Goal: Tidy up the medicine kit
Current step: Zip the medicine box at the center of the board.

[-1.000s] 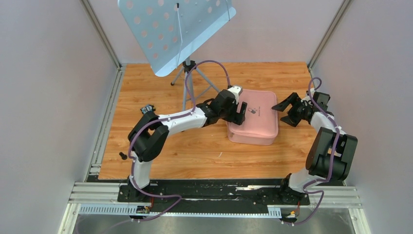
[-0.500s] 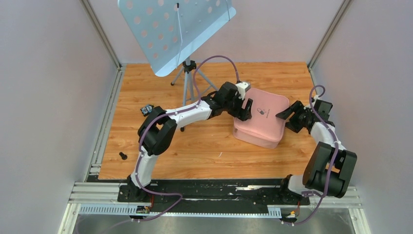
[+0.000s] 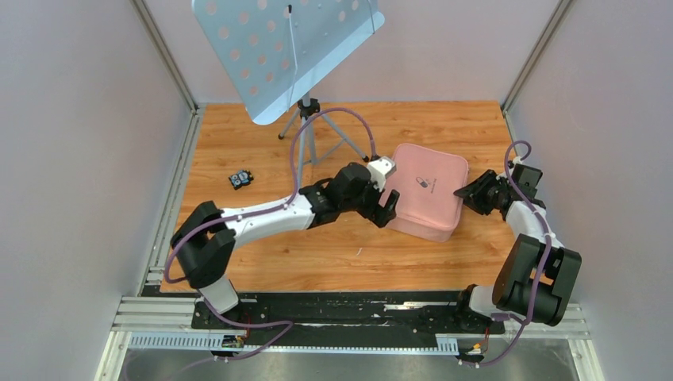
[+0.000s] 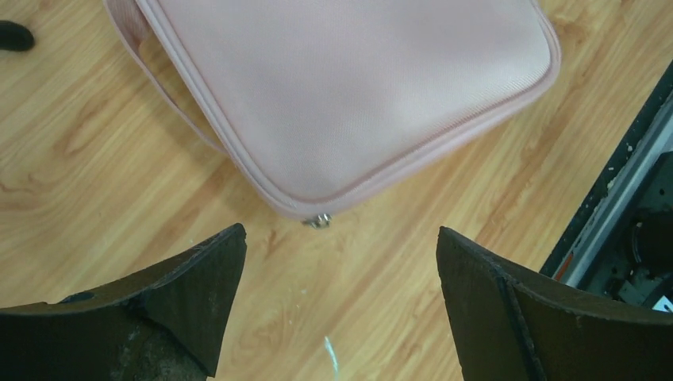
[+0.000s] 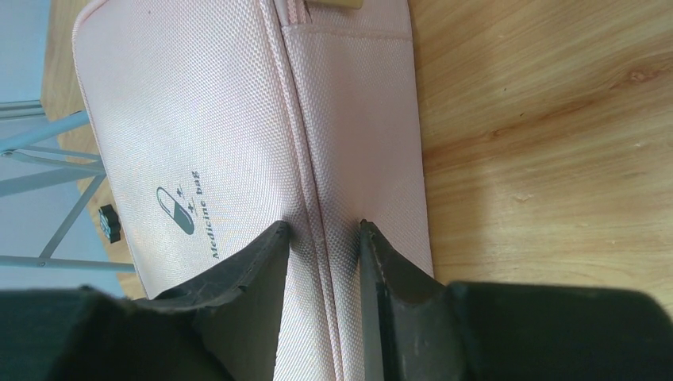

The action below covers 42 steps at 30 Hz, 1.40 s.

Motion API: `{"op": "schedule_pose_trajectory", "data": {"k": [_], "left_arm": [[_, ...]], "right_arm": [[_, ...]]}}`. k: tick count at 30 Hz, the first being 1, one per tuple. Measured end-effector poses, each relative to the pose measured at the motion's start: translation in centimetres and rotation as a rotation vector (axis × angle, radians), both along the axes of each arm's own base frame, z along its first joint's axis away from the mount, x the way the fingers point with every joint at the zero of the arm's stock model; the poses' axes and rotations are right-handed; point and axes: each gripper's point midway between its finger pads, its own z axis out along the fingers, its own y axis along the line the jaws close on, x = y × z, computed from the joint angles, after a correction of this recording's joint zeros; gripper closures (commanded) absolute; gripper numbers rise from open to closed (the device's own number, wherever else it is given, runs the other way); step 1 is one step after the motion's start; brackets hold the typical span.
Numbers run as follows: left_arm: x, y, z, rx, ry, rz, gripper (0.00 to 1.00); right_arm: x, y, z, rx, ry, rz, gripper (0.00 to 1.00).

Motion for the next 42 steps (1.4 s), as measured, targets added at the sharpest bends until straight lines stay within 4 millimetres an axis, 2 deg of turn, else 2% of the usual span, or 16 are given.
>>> {"op": "schedule_pose_trajectory", "data": {"k": [4,8,11,14,20,27,36,40,42], "left_arm": [[-2.5,0.8,0.0,-0.012,-0.082,0.04,0.08],[-3.9,1.6,-3.0,0.0,-0.102,0.096,0.18],[-3.2,2.3,-5.0,0.017,-0.117,0.15,0.23],[-2.1,2.2,-5.9,0.016,-0.151,0.183,0.27],[-0.7,2.4,-5.9,-0.022,-0.218,0.143,0.29],[0.4,3.9,-6.6,-0.111,-0.195,0.051,0.36],[-2.0,1.4,-5.8,-0.197,-0.183,-0.126,0.35],[-1.9,0.7,-5.5,-0.214,-0.187,-0.146,0.43],[-1.7,0.4,-5.4,-0.216,-0.198,-0.148,0.44]], "right_arm": [[0.0,0.0,0.0,0.001,0.0,0.0,0.66],[0.0,0.0,0.0,0.001,-0.001,0.0,0.66],[0.0,0.0,0.0,0.002,-0.001,0.0,0.66],[0.0,0.0,0.0,0.002,-0.001,0.0,0.66],[0.0,0.0,0.0,0.002,-0.001,0.001,0.66],[0.0,0.0,0.0,0.002,-0.002,0.001,0.66],[0.0,0.0,-0.1,0.003,-0.003,0.0,0.66],[0.0,0.0,0.0,0.003,-0.003,0.001,0.66],[0.0,0.0,-0.1,0.004,-0.003,0.001,0.66]]}}
